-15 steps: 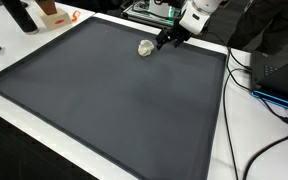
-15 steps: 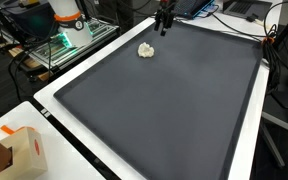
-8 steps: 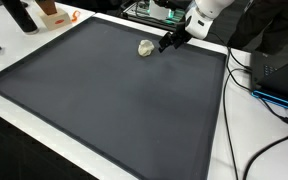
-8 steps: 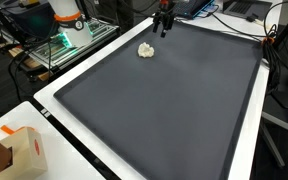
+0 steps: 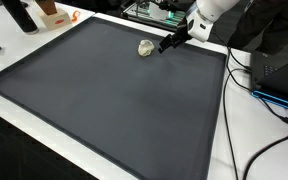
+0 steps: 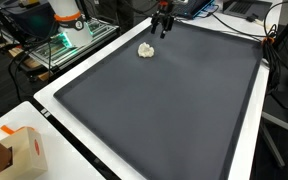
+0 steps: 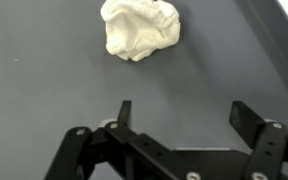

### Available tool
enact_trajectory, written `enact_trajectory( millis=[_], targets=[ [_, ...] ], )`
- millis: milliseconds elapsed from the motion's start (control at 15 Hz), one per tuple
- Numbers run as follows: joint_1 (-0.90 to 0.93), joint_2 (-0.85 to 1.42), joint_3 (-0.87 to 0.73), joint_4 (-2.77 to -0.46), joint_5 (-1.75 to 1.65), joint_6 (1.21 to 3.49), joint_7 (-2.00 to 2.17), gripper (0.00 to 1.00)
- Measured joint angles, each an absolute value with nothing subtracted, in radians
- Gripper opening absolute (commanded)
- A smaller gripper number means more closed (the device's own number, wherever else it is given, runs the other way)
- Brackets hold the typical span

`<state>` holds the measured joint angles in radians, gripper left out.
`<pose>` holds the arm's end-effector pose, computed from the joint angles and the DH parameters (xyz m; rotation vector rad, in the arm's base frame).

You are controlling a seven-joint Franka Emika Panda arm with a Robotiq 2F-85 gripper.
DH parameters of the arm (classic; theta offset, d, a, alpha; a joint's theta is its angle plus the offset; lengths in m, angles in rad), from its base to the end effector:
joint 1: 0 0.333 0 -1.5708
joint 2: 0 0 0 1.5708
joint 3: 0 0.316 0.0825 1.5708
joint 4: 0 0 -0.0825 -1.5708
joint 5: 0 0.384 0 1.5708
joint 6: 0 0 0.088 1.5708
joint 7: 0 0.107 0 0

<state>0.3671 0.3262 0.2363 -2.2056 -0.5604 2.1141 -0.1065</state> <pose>0.4327 0.2719 0.2117 2.2941 1.4132 -0.3965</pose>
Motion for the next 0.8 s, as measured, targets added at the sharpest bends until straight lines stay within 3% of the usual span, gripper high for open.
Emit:
enact_trajectory(
  millis=[800],
  targets=[
    [0.35, 0.329, 0.234, -2.171, -0.561, 2.058, -0.173, 1.0]
  ],
)
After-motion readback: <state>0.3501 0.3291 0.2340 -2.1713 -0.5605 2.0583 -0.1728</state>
